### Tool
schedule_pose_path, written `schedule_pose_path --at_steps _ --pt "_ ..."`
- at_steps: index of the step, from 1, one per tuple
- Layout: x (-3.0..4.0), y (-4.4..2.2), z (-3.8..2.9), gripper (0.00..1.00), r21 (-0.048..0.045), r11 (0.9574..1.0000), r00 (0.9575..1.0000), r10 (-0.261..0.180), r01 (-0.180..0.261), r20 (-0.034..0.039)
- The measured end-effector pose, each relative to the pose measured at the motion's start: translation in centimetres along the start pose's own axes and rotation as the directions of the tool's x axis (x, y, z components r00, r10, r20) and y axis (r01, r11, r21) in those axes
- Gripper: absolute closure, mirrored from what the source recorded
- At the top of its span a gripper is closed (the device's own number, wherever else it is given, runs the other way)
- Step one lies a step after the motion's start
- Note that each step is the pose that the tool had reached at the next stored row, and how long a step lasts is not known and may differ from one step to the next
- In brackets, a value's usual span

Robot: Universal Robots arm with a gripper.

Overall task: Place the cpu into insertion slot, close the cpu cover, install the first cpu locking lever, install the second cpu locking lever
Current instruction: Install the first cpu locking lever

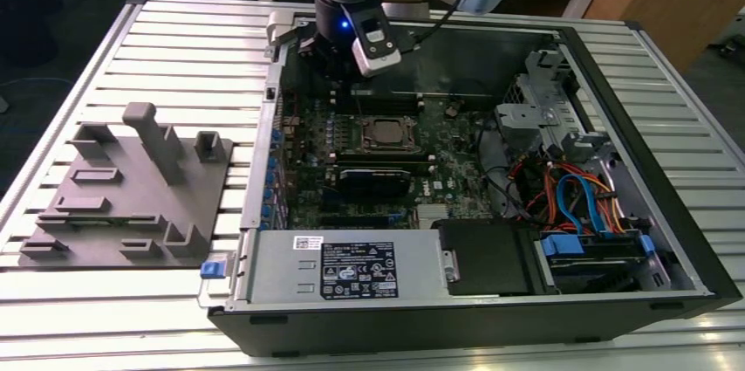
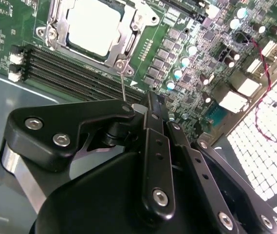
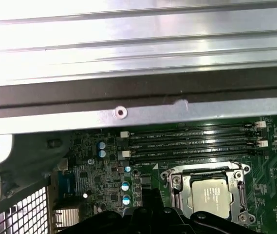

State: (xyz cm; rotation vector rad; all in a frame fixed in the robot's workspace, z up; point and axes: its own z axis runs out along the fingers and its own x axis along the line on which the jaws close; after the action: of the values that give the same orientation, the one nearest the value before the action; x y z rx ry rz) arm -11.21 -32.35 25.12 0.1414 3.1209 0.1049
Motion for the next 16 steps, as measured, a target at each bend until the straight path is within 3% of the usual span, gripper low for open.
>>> schedule_pose_path --at_steps 6,16 --pt "0.06 0.63 -0.03 0.9 0.0 1.0 1.0 0.0 0.0 0.0002" --pt "0.07 0.73 -0.03 0.9 0.0 1.0 1.0 0.0 0.0 0.0001"
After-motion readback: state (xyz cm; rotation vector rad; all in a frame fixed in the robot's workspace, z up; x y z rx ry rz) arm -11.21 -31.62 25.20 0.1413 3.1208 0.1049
